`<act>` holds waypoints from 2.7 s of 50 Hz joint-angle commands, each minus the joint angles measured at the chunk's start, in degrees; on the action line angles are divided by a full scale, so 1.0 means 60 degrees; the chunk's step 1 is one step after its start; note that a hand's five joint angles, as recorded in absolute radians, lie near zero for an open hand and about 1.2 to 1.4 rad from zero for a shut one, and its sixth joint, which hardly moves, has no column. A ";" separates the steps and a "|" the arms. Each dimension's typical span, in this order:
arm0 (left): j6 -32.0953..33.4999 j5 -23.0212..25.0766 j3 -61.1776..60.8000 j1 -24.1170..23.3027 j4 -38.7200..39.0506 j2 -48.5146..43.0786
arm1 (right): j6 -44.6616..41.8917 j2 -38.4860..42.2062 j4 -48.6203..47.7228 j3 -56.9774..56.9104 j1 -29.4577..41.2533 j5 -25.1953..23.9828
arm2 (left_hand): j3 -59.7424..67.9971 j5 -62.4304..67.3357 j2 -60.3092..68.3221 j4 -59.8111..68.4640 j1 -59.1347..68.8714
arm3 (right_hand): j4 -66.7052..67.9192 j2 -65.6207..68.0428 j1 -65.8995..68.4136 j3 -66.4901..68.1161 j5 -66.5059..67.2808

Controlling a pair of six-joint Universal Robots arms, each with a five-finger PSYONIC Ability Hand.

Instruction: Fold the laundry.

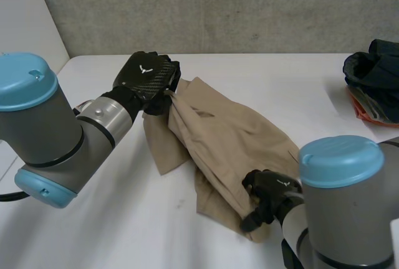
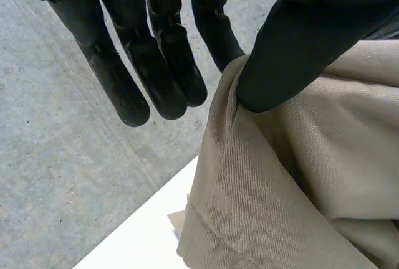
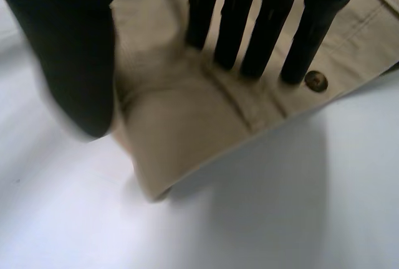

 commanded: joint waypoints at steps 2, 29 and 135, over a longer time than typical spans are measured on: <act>0.0055 -0.0010 -0.0035 0.0021 -0.0208 0.0485 | -0.1793 -0.0417 -0.1155 -0.0577 -0.0301 0.1085 | 0.1983 0.2196 0.1935 0.1897 0.2437 | 0.6226 0.5893 0.6444 0.5996 0.6199; 0.2061 -0.1035 0.0286 -0.0023 -0.2436 0.1134 | -0.9578 -0.1388 0.1877 -0.4694 -0.2616 -0.2034 | 0.1983 0.2196 0.1935 0.1897 0.2437 | 0.6226 0.5893 0.6444 0.5996 0.6199; -0.0603 -0.1915 -0.3139 -0.1399 -0.4559 0.1864 | -0.8699 -0.0596 -0.0497 -0.0050 -0.2631 -0.0966 | -0.6873 -0.6660 -0.6921 -0.6959 -0.6419 | 0.6226 0.5893 0.6444 0.5996 0.6199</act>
